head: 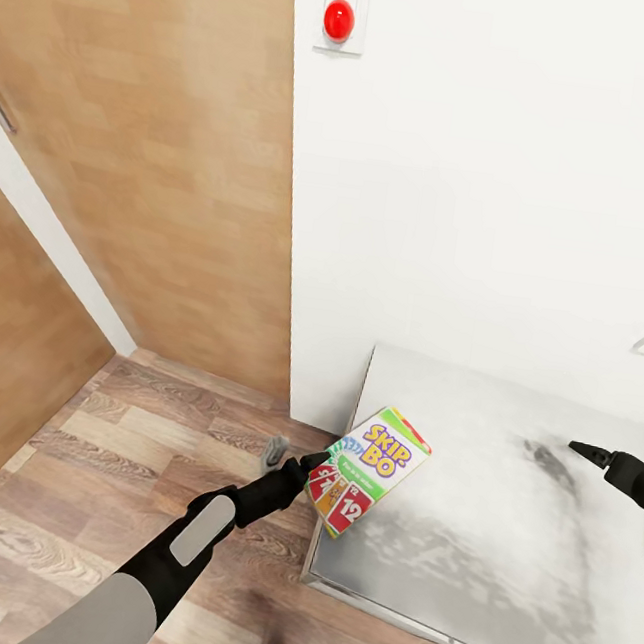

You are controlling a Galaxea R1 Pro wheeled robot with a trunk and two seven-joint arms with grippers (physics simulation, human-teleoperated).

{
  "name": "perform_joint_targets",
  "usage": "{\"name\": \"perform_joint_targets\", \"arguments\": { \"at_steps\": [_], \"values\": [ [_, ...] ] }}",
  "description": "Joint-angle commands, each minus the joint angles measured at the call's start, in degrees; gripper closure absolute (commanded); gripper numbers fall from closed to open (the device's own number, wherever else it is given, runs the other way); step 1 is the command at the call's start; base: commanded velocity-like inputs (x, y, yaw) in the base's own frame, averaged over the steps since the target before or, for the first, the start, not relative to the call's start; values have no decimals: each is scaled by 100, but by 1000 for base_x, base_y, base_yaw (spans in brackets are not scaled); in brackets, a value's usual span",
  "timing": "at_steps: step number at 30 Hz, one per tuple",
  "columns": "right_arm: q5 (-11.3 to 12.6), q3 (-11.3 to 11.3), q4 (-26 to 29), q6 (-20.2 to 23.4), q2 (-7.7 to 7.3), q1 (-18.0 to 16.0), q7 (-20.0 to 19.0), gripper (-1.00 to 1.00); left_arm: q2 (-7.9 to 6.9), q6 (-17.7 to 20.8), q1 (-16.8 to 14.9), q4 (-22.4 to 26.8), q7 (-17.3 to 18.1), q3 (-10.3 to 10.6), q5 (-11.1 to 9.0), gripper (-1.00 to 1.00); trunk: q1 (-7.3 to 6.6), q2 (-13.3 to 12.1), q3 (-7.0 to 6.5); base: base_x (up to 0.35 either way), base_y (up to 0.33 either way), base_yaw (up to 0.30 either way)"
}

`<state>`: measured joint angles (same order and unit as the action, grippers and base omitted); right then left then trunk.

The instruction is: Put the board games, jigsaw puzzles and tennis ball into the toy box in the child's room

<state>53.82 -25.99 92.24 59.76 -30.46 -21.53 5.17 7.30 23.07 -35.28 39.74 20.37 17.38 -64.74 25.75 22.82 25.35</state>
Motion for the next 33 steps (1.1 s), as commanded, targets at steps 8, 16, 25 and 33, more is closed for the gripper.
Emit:
{"name": "perform_joint_targets", "arguments": {
  "at_steps": [8,16,25,33],
  "values": [
    [58,-3,4,24,3,-2,54,-100,-1,31,-5,-1,2,3,-47,-100,3,10,8,0,0,-4],
    [58,-1,4,24,4,-2,54,-100,-1,31,1,-1,2,3,-49,-100,3,10,8,0,0,-1],
    [58,5,4,24,4,-1,54,-100,-1,31,3,-1,2,3,-64,-100,3,10,8,0,0,0],
    [58,6,4,24,11,-3,54,-100,-1,31,4,2,2,4,-70,-100,3,10,8,0,0,0]
  ]
}}
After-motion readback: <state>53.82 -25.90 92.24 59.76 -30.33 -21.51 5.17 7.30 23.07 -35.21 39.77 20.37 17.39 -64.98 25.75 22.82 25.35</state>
